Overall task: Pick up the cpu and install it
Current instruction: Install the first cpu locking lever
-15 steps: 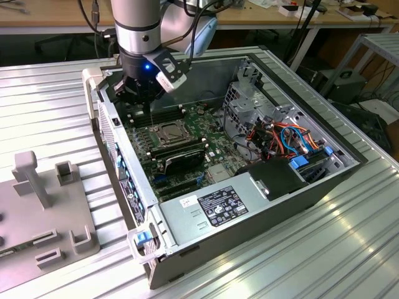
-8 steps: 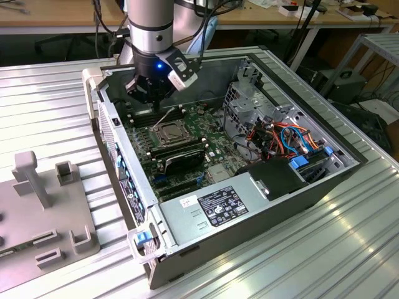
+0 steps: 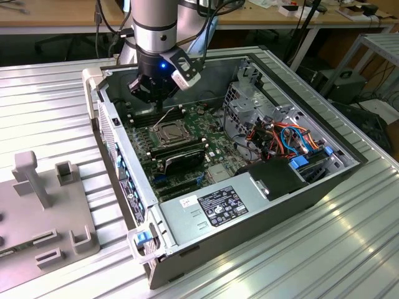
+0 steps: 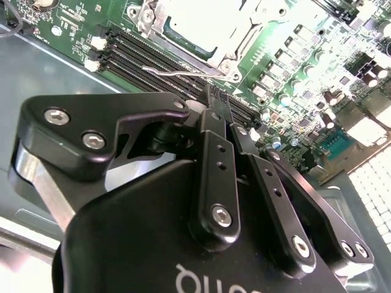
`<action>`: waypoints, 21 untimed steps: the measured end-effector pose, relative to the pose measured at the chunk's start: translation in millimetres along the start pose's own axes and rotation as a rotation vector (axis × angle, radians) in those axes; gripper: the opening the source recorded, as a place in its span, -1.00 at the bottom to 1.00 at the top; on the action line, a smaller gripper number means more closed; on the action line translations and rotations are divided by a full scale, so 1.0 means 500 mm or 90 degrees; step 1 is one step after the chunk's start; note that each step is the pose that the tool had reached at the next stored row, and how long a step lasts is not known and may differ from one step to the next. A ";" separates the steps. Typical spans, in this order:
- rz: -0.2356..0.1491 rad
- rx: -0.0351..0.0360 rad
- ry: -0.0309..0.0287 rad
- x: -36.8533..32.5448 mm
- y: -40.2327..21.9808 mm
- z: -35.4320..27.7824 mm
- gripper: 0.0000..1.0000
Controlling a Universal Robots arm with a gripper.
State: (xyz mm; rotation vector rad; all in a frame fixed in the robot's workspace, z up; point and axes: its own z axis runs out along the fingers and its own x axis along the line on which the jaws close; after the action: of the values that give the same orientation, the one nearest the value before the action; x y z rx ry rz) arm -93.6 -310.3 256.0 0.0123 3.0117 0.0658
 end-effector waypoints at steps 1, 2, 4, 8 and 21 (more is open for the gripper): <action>0.000 0.0000 0.0002 -0.001 0.000 0.001 -0.79; 0.000 0.0001 0.0007 -0.003 0.000 0.002 -0.79; 0.000 0.0001 0.0015 -0.006 0.000 0.004 -0.79; 0.000 0.0002 0.0025 -0.014 0.000 0.009 -0.79; 0.000 0.0002 0.0025 -0.015 -0.002 0.009 -0.79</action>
State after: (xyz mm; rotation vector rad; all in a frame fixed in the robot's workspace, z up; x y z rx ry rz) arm -85.7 -311.4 252.3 0.0129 3.0156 0.0655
